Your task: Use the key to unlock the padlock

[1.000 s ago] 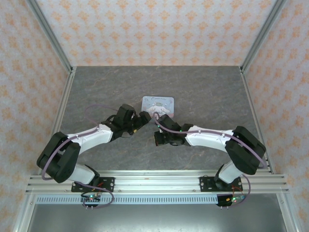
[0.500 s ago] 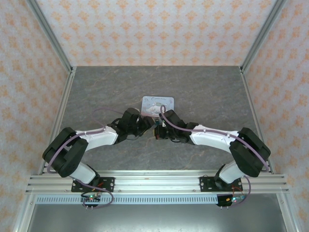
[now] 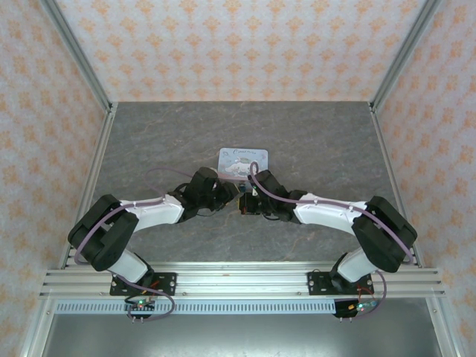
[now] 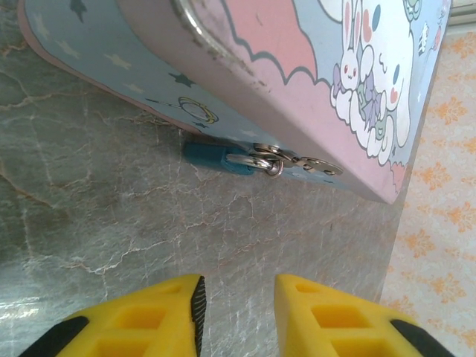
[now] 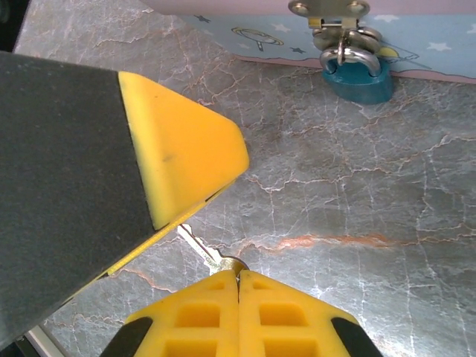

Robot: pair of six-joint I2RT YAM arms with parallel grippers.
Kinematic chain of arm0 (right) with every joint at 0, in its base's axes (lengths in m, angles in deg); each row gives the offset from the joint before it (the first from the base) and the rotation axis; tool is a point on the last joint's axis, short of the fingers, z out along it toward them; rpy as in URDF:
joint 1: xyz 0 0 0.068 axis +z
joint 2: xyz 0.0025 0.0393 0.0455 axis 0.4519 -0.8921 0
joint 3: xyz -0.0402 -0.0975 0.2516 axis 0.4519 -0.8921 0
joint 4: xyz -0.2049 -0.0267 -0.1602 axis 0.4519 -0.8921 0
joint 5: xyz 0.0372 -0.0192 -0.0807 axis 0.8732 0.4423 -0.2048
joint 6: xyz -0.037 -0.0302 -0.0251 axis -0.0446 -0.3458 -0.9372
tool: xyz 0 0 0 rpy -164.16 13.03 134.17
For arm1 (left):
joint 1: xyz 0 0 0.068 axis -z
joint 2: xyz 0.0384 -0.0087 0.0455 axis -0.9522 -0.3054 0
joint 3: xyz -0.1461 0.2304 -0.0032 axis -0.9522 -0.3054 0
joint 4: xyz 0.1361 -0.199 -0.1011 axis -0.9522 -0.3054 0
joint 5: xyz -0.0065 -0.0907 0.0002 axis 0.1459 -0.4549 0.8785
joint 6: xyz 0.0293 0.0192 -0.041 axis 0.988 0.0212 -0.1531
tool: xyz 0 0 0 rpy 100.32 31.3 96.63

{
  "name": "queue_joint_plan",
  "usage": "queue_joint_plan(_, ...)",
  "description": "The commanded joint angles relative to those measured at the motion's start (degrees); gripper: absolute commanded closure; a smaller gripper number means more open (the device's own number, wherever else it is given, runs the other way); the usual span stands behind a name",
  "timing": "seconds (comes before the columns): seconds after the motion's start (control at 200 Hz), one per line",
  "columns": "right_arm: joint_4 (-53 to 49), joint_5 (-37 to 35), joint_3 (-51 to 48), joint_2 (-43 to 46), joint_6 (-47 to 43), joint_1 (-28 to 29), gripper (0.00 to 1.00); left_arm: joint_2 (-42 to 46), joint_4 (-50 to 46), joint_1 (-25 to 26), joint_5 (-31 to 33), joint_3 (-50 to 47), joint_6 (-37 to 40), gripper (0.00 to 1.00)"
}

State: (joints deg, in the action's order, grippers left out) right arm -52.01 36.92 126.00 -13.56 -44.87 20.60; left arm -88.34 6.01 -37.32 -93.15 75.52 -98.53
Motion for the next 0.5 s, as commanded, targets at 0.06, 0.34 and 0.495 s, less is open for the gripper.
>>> queue_joint_plan(0.06,2.64,0.38,-0.81,1.83,0.85,-0.27,1.00,-0.84,1.32,0.44,1.54,0.87,0.18,0.74)
queue_joint_plan(0.34,3.10,0.65,-0.81,1.69,1.15,-0.44,1.00,-1.54,1.12,0.97,1.71,1.30,0.36,0.92)
queue_joint_plan(0.495,3.40,0.98,-1.06,1.73,1.22,-0.59,1.00,-1.64,1.03,1.05,1.85,1.48,0.53,1.00)
